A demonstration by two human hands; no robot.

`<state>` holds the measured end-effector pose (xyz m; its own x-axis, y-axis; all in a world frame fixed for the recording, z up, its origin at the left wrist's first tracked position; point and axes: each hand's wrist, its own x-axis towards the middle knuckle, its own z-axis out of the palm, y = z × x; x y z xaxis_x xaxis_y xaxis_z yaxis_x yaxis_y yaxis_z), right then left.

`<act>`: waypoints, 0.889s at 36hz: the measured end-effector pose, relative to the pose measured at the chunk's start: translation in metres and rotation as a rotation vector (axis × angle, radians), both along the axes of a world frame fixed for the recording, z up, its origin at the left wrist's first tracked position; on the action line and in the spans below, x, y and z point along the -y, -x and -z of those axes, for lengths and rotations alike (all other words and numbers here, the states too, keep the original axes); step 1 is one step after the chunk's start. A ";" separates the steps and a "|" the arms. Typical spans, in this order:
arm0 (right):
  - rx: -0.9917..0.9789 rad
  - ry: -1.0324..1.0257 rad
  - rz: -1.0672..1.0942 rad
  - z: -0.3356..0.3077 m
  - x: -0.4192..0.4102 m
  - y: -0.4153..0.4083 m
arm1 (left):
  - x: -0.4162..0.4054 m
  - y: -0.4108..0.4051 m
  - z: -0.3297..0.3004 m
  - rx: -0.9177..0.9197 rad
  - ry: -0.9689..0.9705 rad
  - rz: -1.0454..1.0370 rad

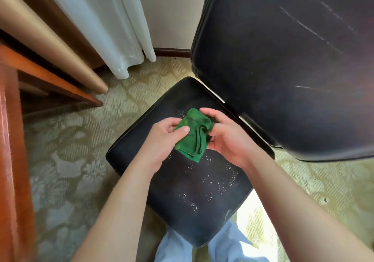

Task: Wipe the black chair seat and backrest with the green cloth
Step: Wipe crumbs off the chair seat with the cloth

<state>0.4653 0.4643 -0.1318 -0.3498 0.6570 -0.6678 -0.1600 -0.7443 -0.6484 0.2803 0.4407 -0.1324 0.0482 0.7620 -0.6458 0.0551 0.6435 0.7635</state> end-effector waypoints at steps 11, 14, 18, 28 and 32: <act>0.545 -0.711 -0.555 0.061 -0.004 0.012 | -0.027 0.007 0.051 0.036 0.227 -0.229; 0.764 -0.901 -0.533 0.082 -0.013 0.008 | -0.031 0.000 0.067 0.011 0.244 -0.262; 0.936 -1.047 -0.531 0.101 -0.027 -0.002 | -0.037 -0.014 0.083 0.116 0.320 -0.350; 0.997 -0.691 -0.182 0.126 -0.055 -0.006 | -0.042 0.008 0.131 -0.396 0.050 -0.228; 1.108 -0.679 -0.232 0.141 -0.078 -0.005 | -0.036 0.031 0.152 -0.674 -0.052 -0.030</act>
<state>0.4699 0.5420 -0.2727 0.0161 0.9719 -0.2350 0.7800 -0.1592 -0.6052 0.2492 0.4770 -0.2848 -0.3740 0.7877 -0.4895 0.5125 0.6155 0.5988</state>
